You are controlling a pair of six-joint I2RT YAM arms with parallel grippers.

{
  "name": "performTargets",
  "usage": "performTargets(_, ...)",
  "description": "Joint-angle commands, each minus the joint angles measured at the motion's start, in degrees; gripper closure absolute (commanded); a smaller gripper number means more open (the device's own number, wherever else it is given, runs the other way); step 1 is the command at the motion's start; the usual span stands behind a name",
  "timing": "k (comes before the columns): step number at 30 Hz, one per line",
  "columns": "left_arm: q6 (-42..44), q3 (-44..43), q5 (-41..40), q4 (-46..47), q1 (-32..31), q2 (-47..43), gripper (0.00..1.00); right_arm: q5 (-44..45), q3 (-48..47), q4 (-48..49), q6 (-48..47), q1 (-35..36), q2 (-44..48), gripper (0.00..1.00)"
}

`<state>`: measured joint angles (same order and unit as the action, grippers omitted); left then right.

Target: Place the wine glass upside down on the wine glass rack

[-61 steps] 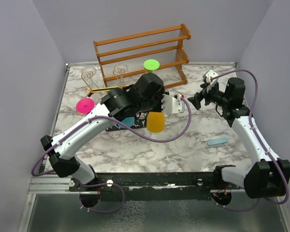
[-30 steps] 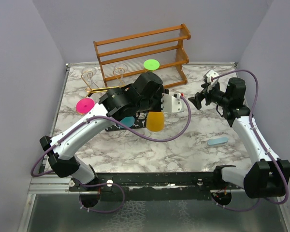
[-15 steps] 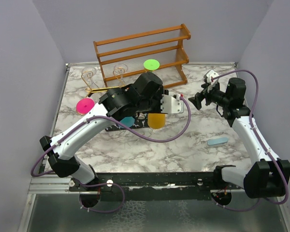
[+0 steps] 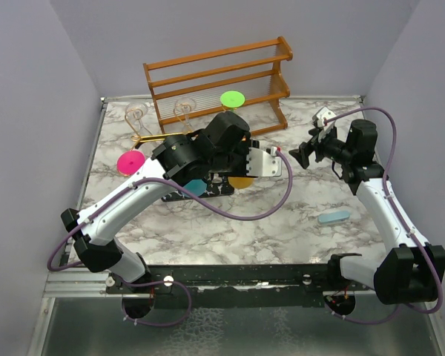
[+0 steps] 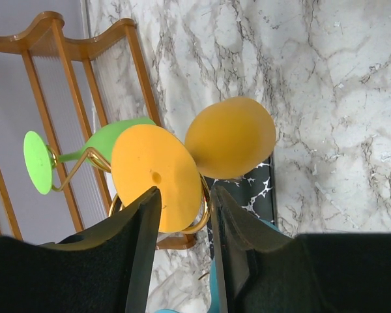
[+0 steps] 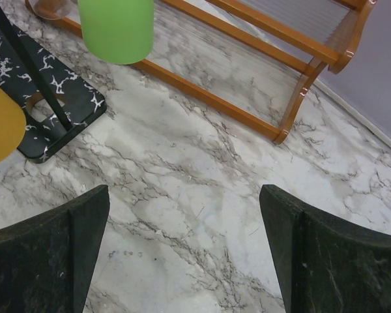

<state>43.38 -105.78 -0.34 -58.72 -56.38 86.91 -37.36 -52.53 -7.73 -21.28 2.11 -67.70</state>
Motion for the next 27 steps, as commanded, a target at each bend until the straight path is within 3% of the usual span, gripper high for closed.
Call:
performTargets(1,-0.42,-0.85,2.54,-1.44,-0.35,-0.69,0.60,-1.40,0.57,0.52,-0.57,-0.62,0.55,0.03)
performTargets(18,-0.24,-3.35,10.57,-6.33,-0.38,-1.37,0.41,-1.33,0.61,0.52,-0.78,-0.96,0.55,0.03)
performTargets(27,-0.78,-2.88,9.63,-5.39,-0.27,-2.08,0.38,-1.19,0.81,0.61,-0.77,-1.14,0.51,0.03)
